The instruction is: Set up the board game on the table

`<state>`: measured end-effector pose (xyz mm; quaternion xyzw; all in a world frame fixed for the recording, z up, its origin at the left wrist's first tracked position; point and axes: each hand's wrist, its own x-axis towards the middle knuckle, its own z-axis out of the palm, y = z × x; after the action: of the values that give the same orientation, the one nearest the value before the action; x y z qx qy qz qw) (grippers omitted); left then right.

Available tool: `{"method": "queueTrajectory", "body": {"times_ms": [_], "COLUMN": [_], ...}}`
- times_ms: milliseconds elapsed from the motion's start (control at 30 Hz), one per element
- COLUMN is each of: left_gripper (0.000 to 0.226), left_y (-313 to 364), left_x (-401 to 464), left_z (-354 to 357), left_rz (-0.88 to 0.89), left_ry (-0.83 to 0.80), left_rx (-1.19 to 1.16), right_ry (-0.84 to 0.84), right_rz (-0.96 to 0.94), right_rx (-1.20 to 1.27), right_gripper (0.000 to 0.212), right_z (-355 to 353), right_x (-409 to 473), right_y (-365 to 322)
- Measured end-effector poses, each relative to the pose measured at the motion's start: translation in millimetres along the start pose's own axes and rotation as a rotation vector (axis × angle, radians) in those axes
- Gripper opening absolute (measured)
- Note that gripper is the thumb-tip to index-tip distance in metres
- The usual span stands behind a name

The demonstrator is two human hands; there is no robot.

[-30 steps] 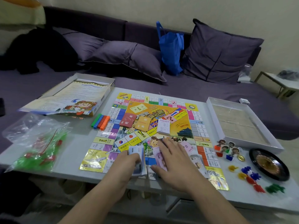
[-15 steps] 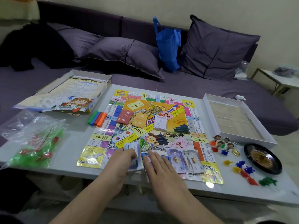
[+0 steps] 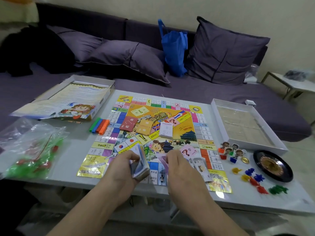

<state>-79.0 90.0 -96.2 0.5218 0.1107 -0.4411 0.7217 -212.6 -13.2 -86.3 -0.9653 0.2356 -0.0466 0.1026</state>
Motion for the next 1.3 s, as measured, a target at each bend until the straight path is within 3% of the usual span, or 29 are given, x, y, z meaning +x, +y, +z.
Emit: {"method": "queueTrajectory", "body": {"times_ms": [67,200,300,400,467,533,700,867,1033,1167,1300], "left_gripper": [0.015,0.026,0.037,0.041,0.034,0.027,0.037,0.028,0.01,0.023,0.03], "left_y": [-0.6,-2.6,-4.3,-7.0,-9.1,-10.4,-10.6,-17.6,-17.9,-17.1,-24.9], "left_x": [-5.8,-10.4,-10.4,-8.6,-6.8,-4.7,1.0,-7.9,-11.5,-7.9,-3.7], "left_z": [5.3,11.0,12.7,14.3,15.8,17.7,20.6,29.3,32.3,31.8,31.6], "left_rz": [-0.024,-0.101,-0.13,-0.128,-0.091,-0.065,-0.002,0.037,0.084,0.128,0.161], "left_ry": [-0.073,-0.181,-0.246,-0.274,-0.252,-0.225,-0.15,-0.131,-0.114,-0.078,-0.111], "left_rx": [-0.008,-0.021,-0.013,-0.071,-0.105,-0.124,-0.05,0.106,0.228,0.366,0.51], "right_ry": [0.033,0.035,0.057,0.08,0.081,0.084,0.017,-0.204,-0.216,-0.154,-0.145], "right_rz": [0.001,-0.023,-0.064,-0.116,-0.188,-0.212,-0.03,0.125,0.05,-0.025,-0.05], "right_rx": [-0.011,-0.05,-0.015,0.072,0.166,0.27,0.5,0.595,0.524,0.306,0.23], "right_gripper": [0.015,0.049,0.062,0.06,0.049,0.051,0.103,0.119,0.118,0.137,0.13], "right_z": [-5.3,-0.5,5.7,11.0,13.3,9.4,-1.8,9.5,-1.0,-8.5,-10.9], "right_x": [3.8,11.0,10.7,9.4,7.3,4.3,1.7,6.4,6.1,7.9,12.2], "right_y": [-0.9,4.0,4.6,2.8,1.4,-1.2,-2.8,-4.5,-0.3,8.5,8.5]}}
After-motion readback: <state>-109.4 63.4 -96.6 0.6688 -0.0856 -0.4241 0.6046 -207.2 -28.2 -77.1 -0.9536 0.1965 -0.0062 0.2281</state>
